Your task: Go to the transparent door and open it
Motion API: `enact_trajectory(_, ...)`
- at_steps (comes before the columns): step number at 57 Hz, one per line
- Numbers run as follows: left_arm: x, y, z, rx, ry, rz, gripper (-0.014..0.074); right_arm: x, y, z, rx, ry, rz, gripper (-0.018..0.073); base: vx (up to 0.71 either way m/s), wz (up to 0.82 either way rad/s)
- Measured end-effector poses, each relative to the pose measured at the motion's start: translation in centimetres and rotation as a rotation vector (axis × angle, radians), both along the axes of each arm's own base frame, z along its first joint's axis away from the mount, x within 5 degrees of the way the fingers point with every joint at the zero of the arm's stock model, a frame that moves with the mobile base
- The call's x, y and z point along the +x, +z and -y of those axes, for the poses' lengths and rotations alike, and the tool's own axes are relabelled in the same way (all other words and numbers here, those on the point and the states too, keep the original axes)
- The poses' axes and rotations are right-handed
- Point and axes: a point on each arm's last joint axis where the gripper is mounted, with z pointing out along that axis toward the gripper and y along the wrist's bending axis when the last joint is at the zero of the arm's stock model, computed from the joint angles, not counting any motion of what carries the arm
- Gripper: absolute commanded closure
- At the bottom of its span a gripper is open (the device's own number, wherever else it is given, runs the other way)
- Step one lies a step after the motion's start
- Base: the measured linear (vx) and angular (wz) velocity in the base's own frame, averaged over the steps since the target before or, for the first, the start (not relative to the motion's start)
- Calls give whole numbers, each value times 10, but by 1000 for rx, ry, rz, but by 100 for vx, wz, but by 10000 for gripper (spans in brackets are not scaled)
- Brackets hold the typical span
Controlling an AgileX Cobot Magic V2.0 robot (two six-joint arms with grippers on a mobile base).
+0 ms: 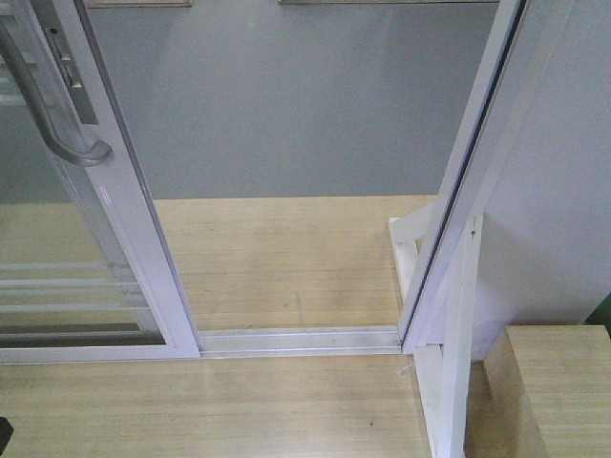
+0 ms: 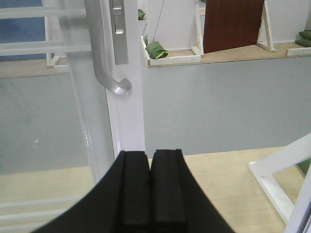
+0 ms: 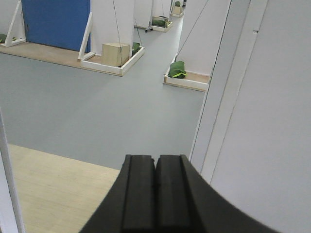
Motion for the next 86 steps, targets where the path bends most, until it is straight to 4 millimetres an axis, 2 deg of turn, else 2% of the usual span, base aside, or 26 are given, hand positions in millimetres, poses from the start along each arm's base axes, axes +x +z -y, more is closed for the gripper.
enact_trajectory(35,0,-1,0,0,-2,-7,596,0,-2,-1,12,4,-6,565,0,0)
enact_trajectory(42,0,-1,0,0,-2,-7,596,2,-23,-4,57,20,-36,565,0,0)
enact_trajectory(48,0,-1,0,0,-2,-7,596,2,-58,-6,104,33,-51,565,0,0)
enact_trajectory(55,0,-1,0,0,-2,-7,596,-2,-89,-5,150,42,2,565,0,0)
enact_trajectory(86,0,-1,0,3,-2,-8,596,-3,-91,-5,166,46,40,565,0,0)
